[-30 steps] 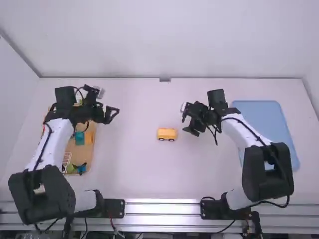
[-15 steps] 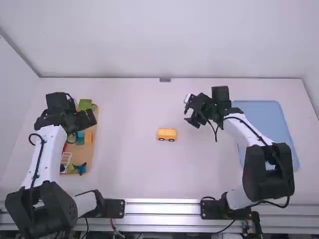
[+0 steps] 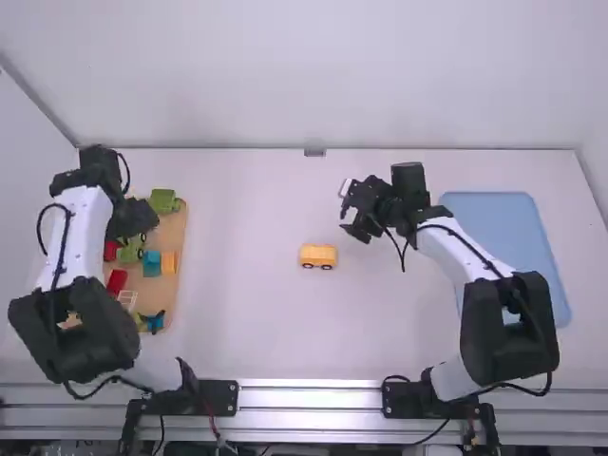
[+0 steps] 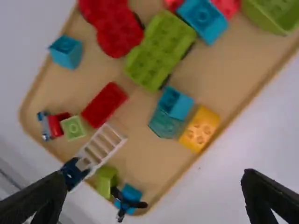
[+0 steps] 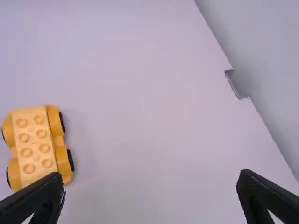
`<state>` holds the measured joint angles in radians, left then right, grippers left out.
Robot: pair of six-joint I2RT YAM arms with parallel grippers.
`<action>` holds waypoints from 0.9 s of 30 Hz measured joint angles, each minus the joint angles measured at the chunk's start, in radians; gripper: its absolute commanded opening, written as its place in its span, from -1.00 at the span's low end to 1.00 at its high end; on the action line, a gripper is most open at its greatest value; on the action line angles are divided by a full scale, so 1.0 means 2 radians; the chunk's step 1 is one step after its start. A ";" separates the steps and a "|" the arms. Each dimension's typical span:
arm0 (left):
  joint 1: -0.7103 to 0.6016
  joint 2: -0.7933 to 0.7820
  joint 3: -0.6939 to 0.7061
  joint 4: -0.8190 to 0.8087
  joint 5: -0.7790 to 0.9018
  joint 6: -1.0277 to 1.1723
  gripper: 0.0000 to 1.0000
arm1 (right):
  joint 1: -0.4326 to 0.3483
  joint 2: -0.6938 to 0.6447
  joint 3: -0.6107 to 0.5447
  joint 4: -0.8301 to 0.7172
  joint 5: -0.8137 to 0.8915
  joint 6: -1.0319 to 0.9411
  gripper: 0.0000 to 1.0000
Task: Assemble lego blocks to make yellow taxi
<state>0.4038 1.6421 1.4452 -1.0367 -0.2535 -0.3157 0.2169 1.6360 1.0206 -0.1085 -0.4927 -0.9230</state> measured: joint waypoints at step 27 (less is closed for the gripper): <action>-0.048 0.075 -0.080 0.109 0.097 0.170 0.25 | -0.010 0.000 0.000 0.044 0.001 0.045 0.97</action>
<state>0.3073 1.7912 1.2846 -0.8192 -0.0605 0.0238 0.1963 1.6360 1.0206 -0.0200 -0.4911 -0.8330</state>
